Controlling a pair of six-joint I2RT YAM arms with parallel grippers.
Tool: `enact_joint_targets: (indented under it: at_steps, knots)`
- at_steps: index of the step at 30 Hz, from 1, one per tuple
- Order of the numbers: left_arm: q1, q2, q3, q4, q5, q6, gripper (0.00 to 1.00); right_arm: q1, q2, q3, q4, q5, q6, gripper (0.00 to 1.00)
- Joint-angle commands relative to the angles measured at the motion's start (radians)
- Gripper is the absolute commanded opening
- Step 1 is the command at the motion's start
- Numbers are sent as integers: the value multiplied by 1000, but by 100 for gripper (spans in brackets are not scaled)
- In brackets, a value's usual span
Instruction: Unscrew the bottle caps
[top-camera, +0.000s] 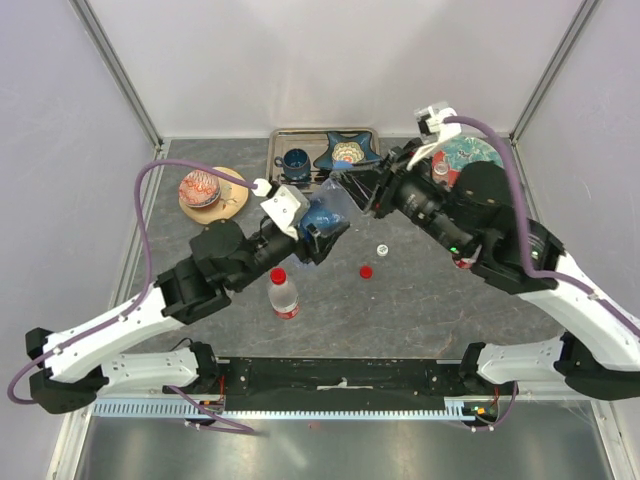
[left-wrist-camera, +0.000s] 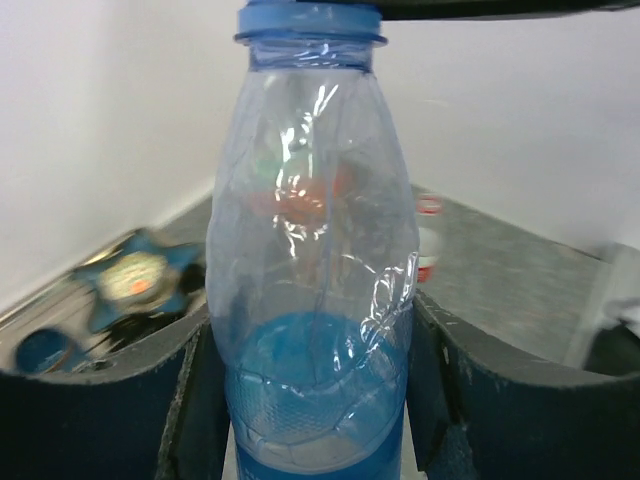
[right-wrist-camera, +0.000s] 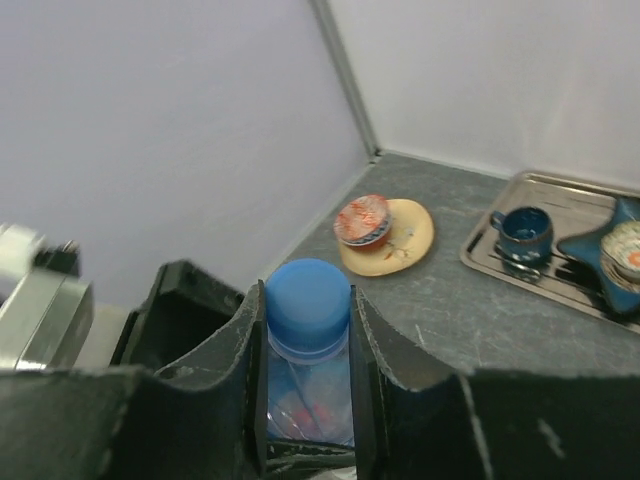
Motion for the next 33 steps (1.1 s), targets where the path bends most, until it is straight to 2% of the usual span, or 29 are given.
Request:
enact_joint_targets:
  at_steps: [1, 3, 4, 6, 7, 9, 10, 12, 13, 15, 25, 28, 33]
  knots:
    - [17, -35, 123, -62, 627, -146, 55, -3, -74, 28, -56, -240, -146, 0]
    - [32, -21, 165, -78, 763, -186, 55, -3, -99, 44, -80, -358, -203, 0]
    - [52, -16, 174, -78, 894, -229, 56, -3, -104, 50, -91, -377, -220, 0]
    - [78, -1, 189, -46, 1012, -278, 56, -3, -128, 49, -105, -520, -283, 0]
    - [110, 4, 188, -18, 1125, -347, 56, -3, -142, 38, -99, -571, -300, 0]
    - [179, 25, 170, 110, 1277, -438, 56, -3, -157, 12, -73, -688, -308, 0]
    - [201, 31, 157, 163, 1319, -544, 56, -3, -154, 15, -73, -725, -309, 0]
    - [246, 53, 118, 336, 1404, -648, 56, -3, -154, 13, -74, -810, -309, 0]
    - [255, 61, 105, 384, 1425, -733, 56, -3, -154, 9, -67, -832, -311, 0]
    - [264, 73, 91, 471, 1460, -798, 56, -3, -162, -1, -61, -890, -312, 0]
    - [286, 130, 82, 502, 1508, -822, 56, -3, -174, 47, -45, -1055, -298, 0]
    - [299, 128, 64, 501, 1502, -812, 56, -3, -194, 67, -47, -994, -309, 0]
    - [322, 111, 36, 468, 1494, -785, 55, -3, -257, 90, -10, -666, -308, 0]
